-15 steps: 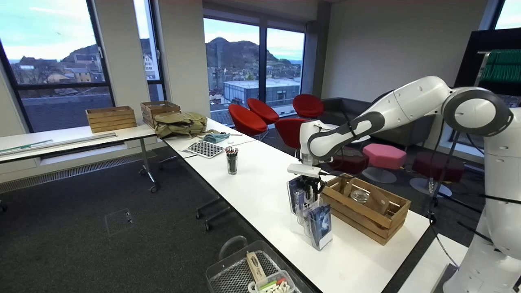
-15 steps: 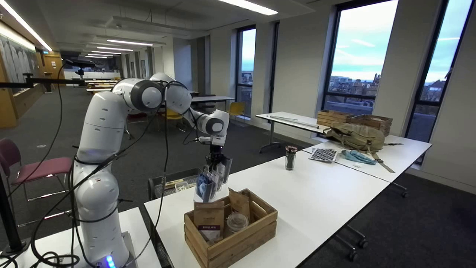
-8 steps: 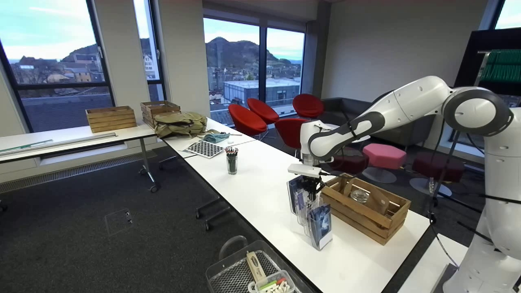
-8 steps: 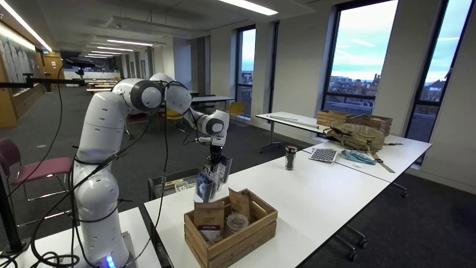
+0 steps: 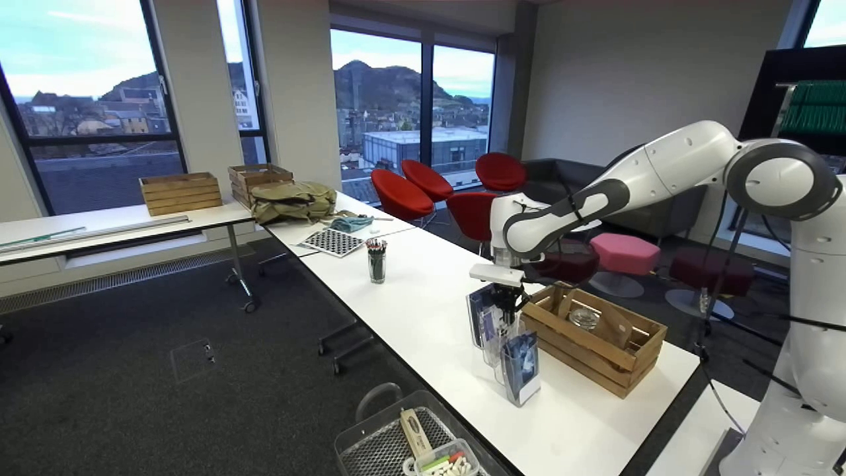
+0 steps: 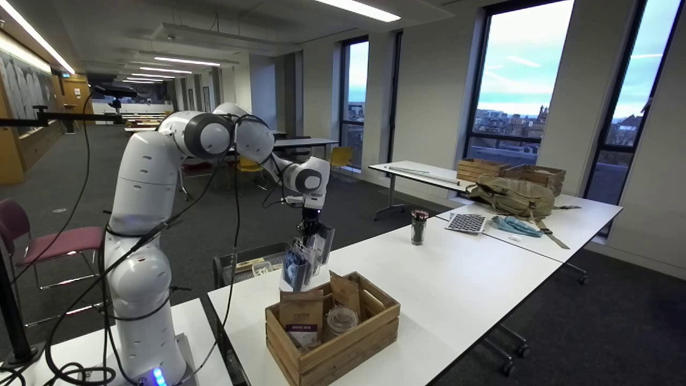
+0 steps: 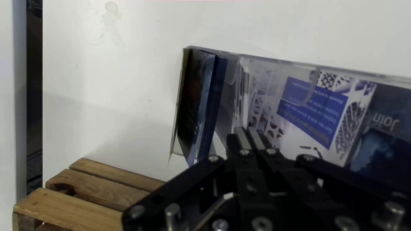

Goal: Remove one paper from the clear stand.

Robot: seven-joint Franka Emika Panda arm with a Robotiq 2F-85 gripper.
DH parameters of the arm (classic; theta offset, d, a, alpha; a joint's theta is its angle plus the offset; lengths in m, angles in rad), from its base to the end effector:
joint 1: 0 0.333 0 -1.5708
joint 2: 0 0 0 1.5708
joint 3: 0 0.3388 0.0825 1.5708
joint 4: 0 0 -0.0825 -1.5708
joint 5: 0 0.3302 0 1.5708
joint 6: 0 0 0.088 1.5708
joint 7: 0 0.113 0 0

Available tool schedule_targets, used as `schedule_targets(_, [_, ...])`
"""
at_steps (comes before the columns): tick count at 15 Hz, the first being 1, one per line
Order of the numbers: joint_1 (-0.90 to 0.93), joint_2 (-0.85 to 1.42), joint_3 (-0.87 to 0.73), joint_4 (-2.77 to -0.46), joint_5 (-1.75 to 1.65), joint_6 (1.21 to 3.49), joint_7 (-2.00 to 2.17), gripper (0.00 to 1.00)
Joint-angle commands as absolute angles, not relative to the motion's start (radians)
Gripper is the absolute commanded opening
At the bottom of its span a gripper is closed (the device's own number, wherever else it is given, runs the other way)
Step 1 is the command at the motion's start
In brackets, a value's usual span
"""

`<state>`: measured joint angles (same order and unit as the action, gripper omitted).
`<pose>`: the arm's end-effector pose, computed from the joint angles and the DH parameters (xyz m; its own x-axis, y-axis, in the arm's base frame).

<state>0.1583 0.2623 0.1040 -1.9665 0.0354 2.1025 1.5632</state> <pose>0.5337 0.1419 0.3798 0.2419 -0.9687 -0.0559 -0.9609 -0.2471 0.1249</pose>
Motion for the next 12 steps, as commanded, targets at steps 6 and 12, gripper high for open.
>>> schedule_targets(6, [0.146, 0.093, 0.074, -2.054, 0.035, 2.124, 1.540, 0.00])
schedule_targets(12, [0.147, 0.029, 0.081, -2.046, 0.012, 2.113, 1.552, 0.00])
